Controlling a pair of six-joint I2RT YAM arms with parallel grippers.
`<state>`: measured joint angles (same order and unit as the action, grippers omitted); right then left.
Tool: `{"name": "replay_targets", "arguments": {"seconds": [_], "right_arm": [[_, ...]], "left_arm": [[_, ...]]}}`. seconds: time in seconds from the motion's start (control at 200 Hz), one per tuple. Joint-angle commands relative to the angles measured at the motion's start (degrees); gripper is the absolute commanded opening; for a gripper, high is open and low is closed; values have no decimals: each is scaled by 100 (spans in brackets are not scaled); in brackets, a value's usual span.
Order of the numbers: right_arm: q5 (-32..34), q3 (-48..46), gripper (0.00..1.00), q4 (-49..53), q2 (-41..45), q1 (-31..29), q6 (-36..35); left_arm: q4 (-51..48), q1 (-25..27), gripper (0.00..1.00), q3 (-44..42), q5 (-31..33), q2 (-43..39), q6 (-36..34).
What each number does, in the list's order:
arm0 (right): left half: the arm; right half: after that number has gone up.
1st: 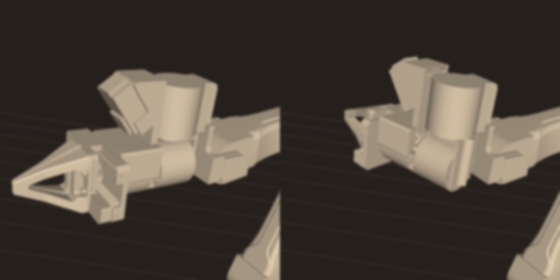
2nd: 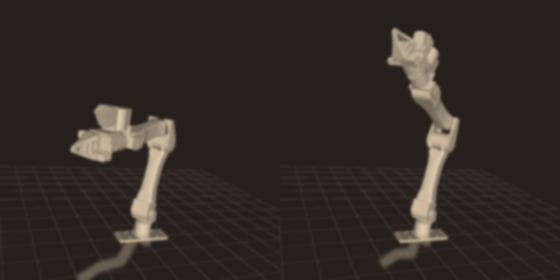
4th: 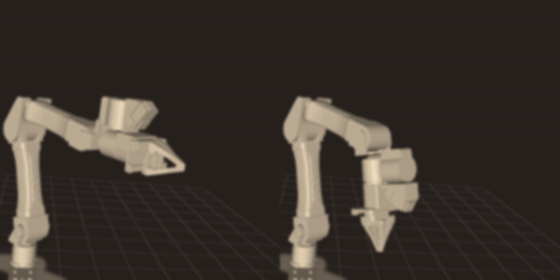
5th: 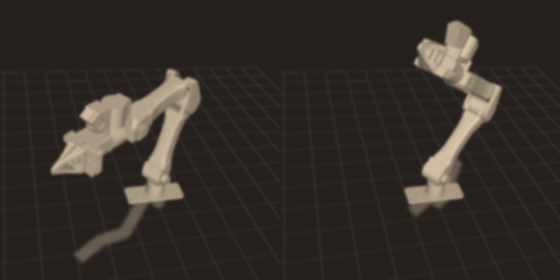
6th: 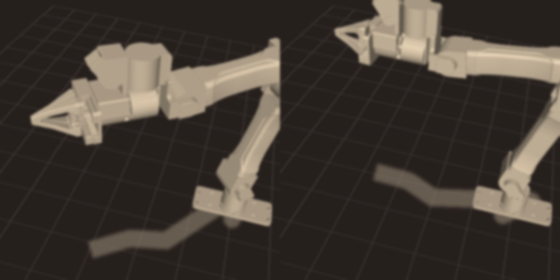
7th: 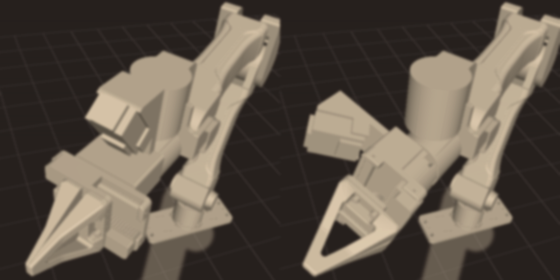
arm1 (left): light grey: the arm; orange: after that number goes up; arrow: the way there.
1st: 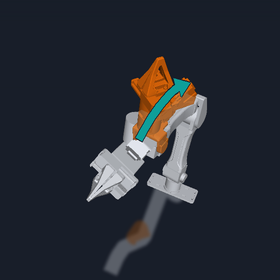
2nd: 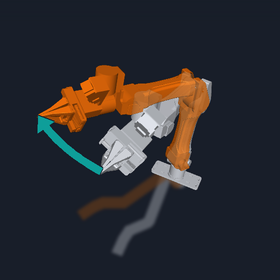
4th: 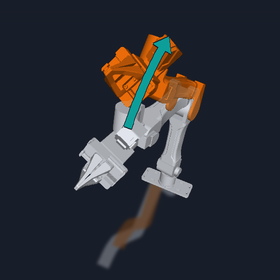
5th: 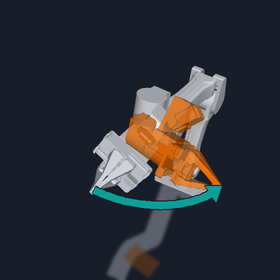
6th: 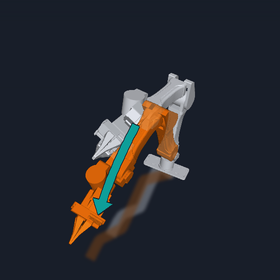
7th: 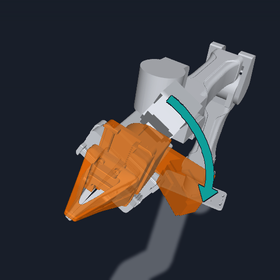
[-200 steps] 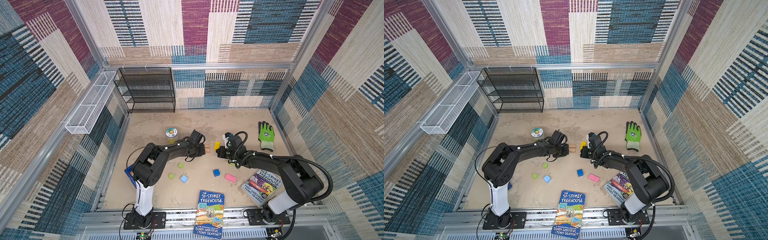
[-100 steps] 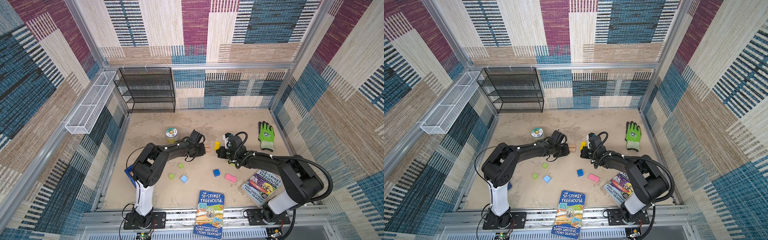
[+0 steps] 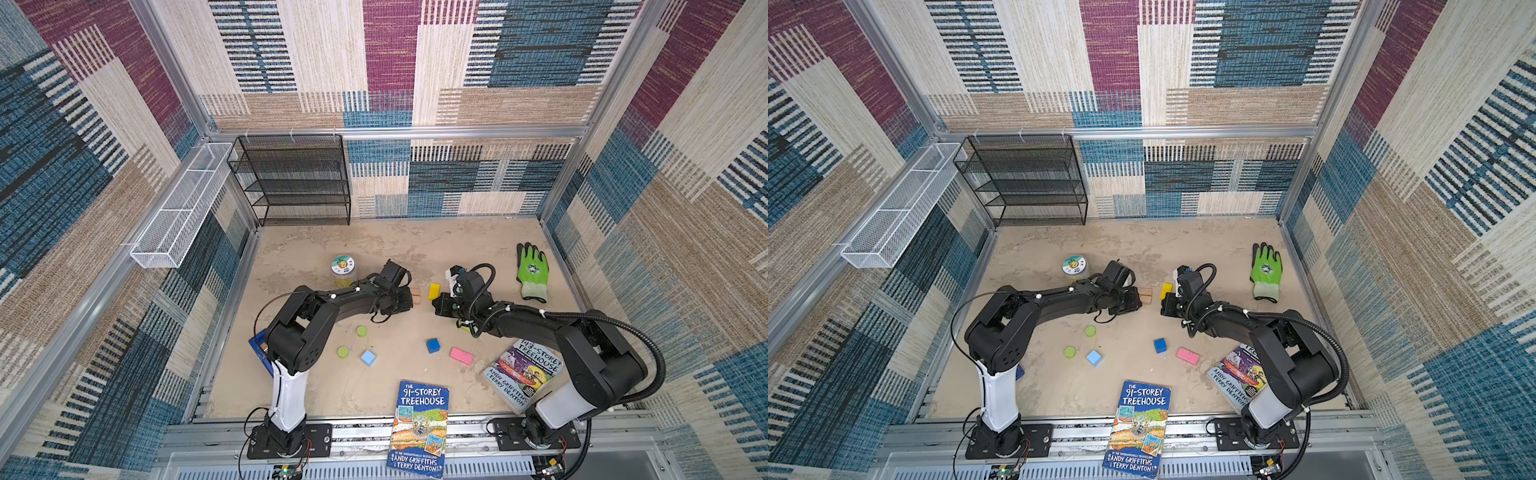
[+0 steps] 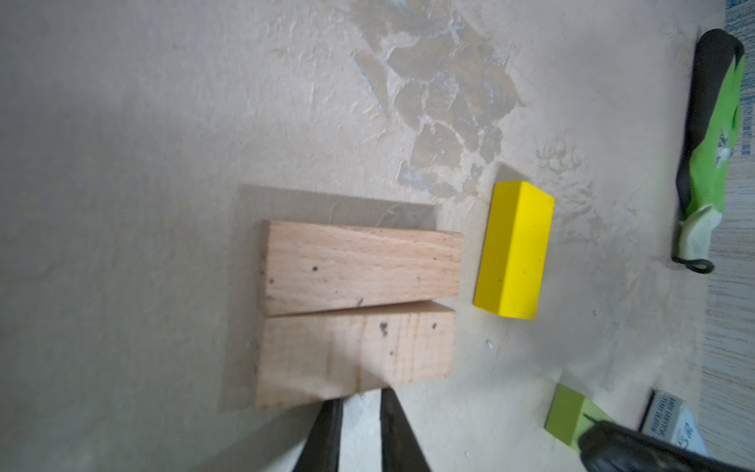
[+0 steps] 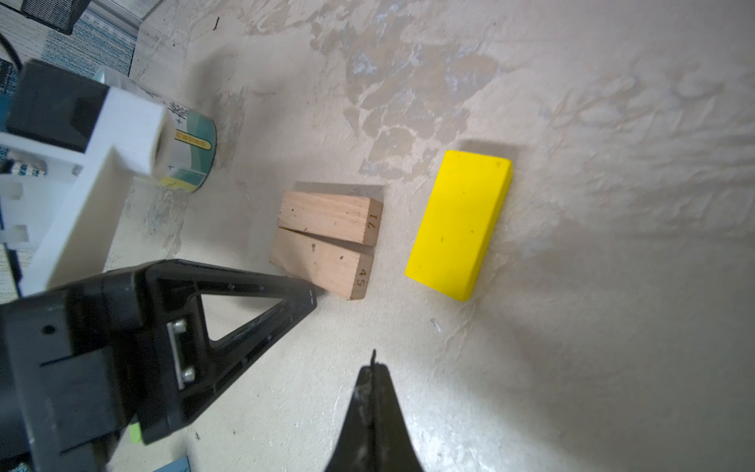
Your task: Build the wood block tower
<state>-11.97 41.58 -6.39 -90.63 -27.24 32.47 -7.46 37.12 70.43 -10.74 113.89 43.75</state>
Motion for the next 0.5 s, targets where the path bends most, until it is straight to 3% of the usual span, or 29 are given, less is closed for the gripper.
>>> {"name": "replay_targets", "arguments": {"seconds": [0.0, 0.496], "right_arm": [[10, -19, 0, -200, 10, 0, 40], [35, -37, 0, -195, 29, 8, 39]], "left_arm": [[-215, 5, 24, -8, -36, 53, 110], [-229, 5, 29, 31, -7, 90, 150]]}}
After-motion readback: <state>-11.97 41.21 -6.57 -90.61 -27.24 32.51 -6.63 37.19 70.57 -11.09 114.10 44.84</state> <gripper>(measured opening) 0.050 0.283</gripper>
